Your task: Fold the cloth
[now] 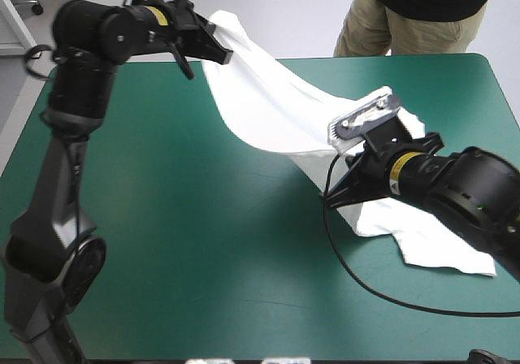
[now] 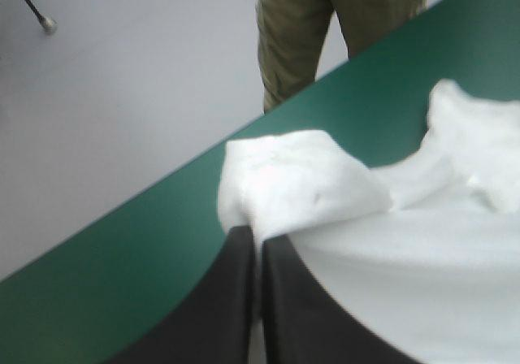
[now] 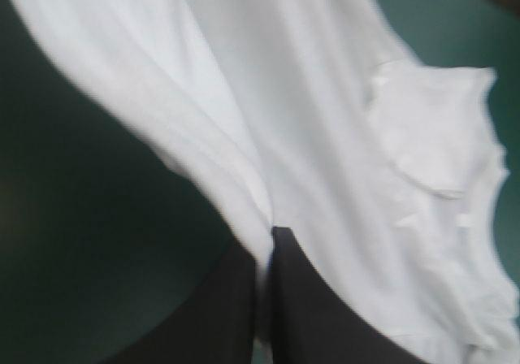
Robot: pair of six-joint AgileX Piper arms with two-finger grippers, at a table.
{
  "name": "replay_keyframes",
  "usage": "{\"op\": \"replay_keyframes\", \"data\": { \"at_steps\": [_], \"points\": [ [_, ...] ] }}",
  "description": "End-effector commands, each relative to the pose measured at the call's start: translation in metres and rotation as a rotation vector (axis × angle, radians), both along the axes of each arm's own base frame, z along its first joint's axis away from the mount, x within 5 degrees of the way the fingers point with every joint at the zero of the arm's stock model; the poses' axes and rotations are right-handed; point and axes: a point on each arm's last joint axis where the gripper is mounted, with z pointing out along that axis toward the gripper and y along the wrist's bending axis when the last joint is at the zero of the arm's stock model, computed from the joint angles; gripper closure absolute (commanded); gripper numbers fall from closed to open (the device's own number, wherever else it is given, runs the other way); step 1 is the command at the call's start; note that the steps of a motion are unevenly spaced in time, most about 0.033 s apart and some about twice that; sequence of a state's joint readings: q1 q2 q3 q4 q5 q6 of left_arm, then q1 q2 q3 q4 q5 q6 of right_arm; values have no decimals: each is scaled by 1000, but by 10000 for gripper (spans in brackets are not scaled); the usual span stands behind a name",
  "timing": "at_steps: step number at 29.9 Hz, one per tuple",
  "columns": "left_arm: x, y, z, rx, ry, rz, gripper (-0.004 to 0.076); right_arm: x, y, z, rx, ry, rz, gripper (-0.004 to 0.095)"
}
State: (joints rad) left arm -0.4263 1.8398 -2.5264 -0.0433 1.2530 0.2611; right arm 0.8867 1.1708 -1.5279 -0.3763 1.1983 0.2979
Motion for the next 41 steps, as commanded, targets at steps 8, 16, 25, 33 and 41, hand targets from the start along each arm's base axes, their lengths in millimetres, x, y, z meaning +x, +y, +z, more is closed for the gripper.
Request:
{"op": "replay_keyframes", "data": {
  "at_steps": [8,16,25,33,41],
  "points": [
    [-160,77,103,-161,-333,45,733,-40,-62,125,182,-473,12,921],
    [-220,103,128,-253,-509,35,733,-61,-89,168,223,-608,16,911],
    [-261,122,146,-336,-683,36,733,-82,-112,201,309,-770,20,903],
    [-256,122,143,-309,-667,66,733,-70,-98,198,282,-751,31,903],
    [-156,96,97,-166,-402,259,733,-21,-53,177,109,-667,-50,925]
  ]
}}
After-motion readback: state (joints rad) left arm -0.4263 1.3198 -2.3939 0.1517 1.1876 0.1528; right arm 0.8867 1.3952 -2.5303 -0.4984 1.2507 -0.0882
